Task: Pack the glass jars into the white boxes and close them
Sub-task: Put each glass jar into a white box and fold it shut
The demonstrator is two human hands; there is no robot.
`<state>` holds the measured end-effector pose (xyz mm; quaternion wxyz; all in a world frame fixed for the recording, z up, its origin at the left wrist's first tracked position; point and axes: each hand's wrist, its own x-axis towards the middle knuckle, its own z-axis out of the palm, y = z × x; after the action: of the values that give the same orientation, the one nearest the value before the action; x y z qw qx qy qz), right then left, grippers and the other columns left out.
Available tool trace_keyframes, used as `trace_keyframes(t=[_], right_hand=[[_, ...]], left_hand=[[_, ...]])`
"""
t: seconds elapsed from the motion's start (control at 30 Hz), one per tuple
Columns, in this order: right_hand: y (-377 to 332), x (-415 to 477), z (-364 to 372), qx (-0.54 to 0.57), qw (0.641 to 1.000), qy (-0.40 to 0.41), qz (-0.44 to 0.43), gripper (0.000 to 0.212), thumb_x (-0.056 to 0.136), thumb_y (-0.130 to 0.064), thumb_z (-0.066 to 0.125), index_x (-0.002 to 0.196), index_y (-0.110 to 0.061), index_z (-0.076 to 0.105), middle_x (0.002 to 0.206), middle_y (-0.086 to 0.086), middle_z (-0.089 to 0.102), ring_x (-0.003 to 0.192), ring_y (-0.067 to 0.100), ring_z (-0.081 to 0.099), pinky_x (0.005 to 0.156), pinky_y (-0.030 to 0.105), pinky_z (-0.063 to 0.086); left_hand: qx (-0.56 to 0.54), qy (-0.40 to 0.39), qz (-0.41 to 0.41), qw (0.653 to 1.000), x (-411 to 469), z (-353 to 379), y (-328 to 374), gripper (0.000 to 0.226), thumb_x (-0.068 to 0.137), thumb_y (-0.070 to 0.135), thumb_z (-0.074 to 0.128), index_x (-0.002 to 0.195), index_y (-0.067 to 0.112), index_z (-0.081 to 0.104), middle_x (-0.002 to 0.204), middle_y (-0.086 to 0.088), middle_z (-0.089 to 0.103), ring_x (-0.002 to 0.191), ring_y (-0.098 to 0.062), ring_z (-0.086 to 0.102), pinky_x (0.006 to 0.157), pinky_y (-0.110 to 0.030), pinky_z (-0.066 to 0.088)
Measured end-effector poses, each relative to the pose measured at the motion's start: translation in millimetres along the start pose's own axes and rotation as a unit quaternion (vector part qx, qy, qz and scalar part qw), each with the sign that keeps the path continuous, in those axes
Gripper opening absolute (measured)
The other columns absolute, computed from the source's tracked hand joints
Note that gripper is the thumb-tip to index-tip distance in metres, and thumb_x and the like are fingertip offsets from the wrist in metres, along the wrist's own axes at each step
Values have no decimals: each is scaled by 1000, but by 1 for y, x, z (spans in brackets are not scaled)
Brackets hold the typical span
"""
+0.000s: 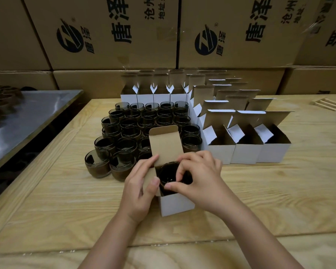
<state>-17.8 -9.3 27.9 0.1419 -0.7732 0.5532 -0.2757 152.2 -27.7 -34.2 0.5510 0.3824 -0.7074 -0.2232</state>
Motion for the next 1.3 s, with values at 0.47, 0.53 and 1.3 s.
trace_keyframes(t=[0.47, 0.53, 1.3], right_hand=[[7, 6, -2, 40, 999, -34, 10, 30, 76, -64, 56, 74, -36, 67, 108, -19, 46, 111, 4, 31, 87, 27, 17], [11, 4, -3, 251, 964, 80, 28, 23, 79, -45, 56, 79, -26, 68, 106, -9, 58, 106, 4, 49, 89, 21, 35], [33, -10, 25, 428, 902, 50, -30, 30, 81, -14, 65, 109, -25, 61, 120, 0, 56, 114, 14, 55, 88, 25, 44]], left_hand=[[2, 6, 11, 1000, -1, 1, -2, 62, 92, 65, 37, 133, 20, 50, 120, 5, 57, 114, -9, 55, 93, -19, 42], [-9, 9, 7, 1000, -1, 2, -2, 61, 92, 63, 37, 134, 20, 49, 121, 10, 57, 115, -8, 54, 94, -19, 41], [-65, 12, -77, 995, 5, 14, 13, 21, 83, 33, 56, 100, 26, 66, 104, 3, 66, 100, -3, 60, 84, -14, 43]])
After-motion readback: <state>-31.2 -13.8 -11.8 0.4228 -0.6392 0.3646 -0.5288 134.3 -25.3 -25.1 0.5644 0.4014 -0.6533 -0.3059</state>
